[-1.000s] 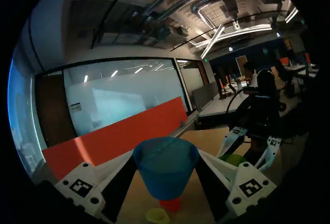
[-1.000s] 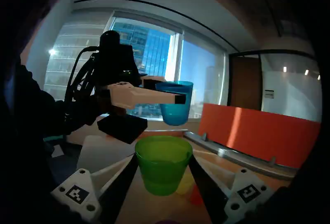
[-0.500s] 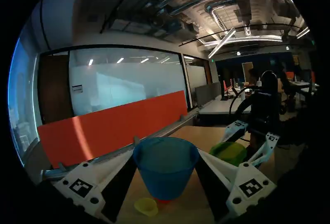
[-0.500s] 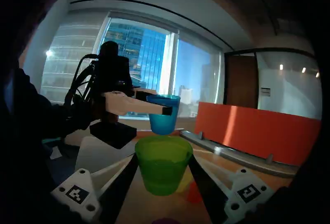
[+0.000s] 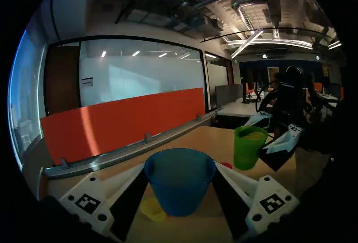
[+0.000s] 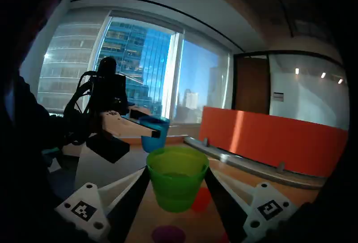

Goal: Pour water

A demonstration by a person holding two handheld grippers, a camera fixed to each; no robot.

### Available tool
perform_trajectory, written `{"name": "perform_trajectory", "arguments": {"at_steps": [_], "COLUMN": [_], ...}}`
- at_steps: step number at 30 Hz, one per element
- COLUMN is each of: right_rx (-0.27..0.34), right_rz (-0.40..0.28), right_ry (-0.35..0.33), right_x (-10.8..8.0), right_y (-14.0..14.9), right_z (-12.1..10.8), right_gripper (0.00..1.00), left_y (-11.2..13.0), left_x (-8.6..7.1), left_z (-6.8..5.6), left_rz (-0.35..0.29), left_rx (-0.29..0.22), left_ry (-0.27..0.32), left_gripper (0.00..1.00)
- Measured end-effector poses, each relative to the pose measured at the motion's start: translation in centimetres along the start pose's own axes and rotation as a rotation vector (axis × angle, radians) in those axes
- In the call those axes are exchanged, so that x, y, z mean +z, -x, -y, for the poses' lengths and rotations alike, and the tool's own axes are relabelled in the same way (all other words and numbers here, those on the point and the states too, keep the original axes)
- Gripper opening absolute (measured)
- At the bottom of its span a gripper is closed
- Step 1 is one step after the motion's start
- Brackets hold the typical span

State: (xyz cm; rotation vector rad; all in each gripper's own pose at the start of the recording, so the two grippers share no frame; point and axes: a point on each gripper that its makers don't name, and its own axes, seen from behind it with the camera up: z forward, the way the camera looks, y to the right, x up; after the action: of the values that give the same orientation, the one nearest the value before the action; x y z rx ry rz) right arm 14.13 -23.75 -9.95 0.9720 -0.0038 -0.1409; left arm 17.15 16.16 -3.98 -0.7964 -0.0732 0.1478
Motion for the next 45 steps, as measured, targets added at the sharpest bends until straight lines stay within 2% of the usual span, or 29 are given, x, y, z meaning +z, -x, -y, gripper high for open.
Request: {"name": "perform_trajectory", "arguments": {"at_steps": [3,14,23,35,45], "right_rx": [-0.001,0.008,0.004,-0.005,0.047], "right_rz": [0.013,0.023,0.05,0.127,0.181], "right_ry": [0.024,0.1,0.116,0.111,0.093], "right_x": [-0.9,-3.9,-5.2,-6.1,-6.8], "right_y": [0.5,1.3,2.0,3.9,5.6], "right_z": [-0.8,-3.1,-3.8,-4.3,-4.9], "right_gripper": [0.88,0.88,0.88,0.88,0.88], "left_y": [1.1,4.8,6.9,9.4,11.9], "left_x": [-0.4,-1.6,-1.6,-0.8,-0.6], "left_z": [-0.3,-0.4,-0.4,-1.3,-2.4], "left_rz": [0.015,0.067,0.111,0.21,0.307], "left_rx": [-0.004,-0.034,-0.037,0.015,0.074], "left_ry": [0.0,-0.021,-0.021,0.016,0.062], "left_gripper": [0.88,0.88,0.88,0.89,0.89]}}
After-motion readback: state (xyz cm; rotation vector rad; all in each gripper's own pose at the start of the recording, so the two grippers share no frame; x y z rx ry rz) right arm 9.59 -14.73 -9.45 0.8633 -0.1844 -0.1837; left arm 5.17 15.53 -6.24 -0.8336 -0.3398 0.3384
